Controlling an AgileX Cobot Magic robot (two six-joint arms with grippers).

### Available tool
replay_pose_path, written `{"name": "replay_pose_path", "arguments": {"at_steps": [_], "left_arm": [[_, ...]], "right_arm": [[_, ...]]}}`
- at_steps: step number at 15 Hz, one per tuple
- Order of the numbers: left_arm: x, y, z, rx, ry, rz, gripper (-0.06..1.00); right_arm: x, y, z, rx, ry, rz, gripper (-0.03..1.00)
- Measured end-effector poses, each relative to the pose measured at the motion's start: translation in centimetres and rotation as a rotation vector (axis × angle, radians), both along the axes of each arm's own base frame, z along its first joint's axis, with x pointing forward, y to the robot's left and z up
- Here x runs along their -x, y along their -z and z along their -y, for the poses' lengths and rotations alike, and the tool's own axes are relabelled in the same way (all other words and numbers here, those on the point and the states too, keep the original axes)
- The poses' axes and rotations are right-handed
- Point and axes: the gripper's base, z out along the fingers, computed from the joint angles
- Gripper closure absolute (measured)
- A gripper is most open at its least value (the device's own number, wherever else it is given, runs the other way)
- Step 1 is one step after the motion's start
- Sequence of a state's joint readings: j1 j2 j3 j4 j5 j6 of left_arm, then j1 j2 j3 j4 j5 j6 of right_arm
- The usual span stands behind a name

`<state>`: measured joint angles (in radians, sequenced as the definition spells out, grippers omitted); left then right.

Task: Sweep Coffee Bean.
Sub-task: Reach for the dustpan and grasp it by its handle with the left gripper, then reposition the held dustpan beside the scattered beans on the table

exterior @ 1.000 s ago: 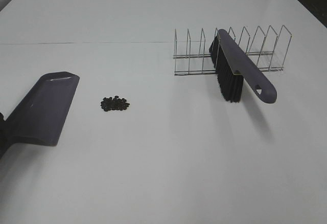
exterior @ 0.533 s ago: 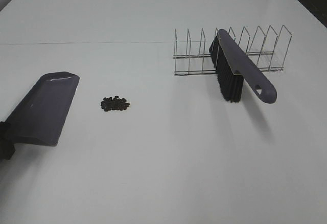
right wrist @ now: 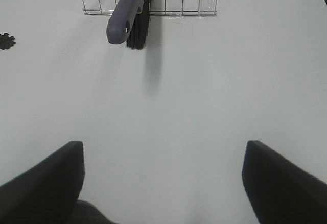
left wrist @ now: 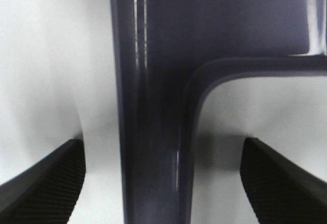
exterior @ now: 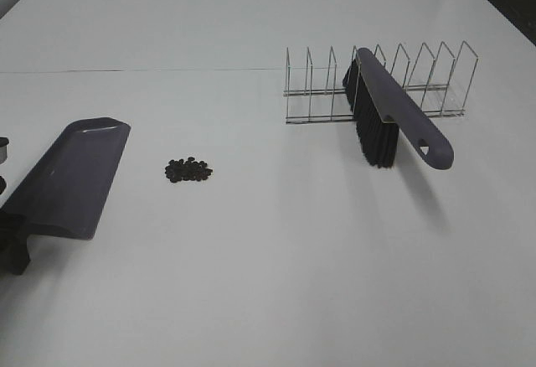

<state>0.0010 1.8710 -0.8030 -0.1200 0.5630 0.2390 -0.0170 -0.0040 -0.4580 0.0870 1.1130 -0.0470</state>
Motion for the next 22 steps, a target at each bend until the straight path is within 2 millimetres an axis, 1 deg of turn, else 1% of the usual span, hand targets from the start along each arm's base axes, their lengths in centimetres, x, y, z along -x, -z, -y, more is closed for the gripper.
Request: {"name": "replay_pose_path", "arguments": {"at_steps": [2, 4, 5, 6, 7, 8, 14, 17, 18, 19, 20, 22], "left_arm": [[0.0, 0.0, 0.0, -0.003, 0.005, -0.001, 0.21], [-0.1, 0.1, -0.1, -0.01, 0.012, 0.001, 0.3], [-0.2, 0.1, -0.1, -0.01, 0.012, 0.007, 0.38], [-0.2, 0.1, -0.1, -0.009, 0.009, 0.011, 0.42], [-0.3, 0.1, -0.1, -0.007, 0.004, 0.022, 0.53], [-0.4, 0.1, -0.1, -0.001, -0.005, 0.025, 0.61], [-0.4, 0.0, 0.0, 0.004, -0.014, 0.027, 0.61], [-0.3, -0.6, 0.0, 0.01, -0.022, 0.041, 0.61], [-0.1, -1.0, 0.0, 0.011, -0.021, 0.045, 0.61], [0.0, -2.1, 0.0, 0.013, -0.02, 0.075, 0.61], [0.0, -2.7, 0.0, 0.013, -0.02, 0.095, 0.61], [0.0, -3.4, 0.1, 0.006, -0.008, 0.114, 0.61]], "right_arm": [[0.0, 0.0, 0.0, 0.0, 0.0, 0.0, 0.25], [0.0, 0.0, 0.0, 0.0, 0.0, 0.0, 0.25], [0.0, 0.0, 0.0, 0.0, 0.0, 0.0, 0.25], [0.0, 0.0, 0.0, 0.0, 0.0, 0.0, 0.25], [0.0, 0.0, 0.0, 0.0, 0.0, 0.0, 0.25], [0.0, 0.0, 0.0, 0.0, 0.0, 0.0, 0.25], [0.0, 0.0, 0.0, 0.0, 0.0, 0.0, 0.25], [0.0, 0.0, 0.0, 0.0, 0.0, 0.0, 0.25], [0.0, 0.0, 0.0, 0.0, 0.0, 0.0, 0.25], [0.0, 0.0, 0.0, 0.0, 0.0, 0.0, 0.25], [0.0, 0.0, 0.0, 0.0, 0.0, 0.0, 0.25], [0.0, 0.0, 0.0, 0.0, 0.0, 0.0, 0.25]]}}
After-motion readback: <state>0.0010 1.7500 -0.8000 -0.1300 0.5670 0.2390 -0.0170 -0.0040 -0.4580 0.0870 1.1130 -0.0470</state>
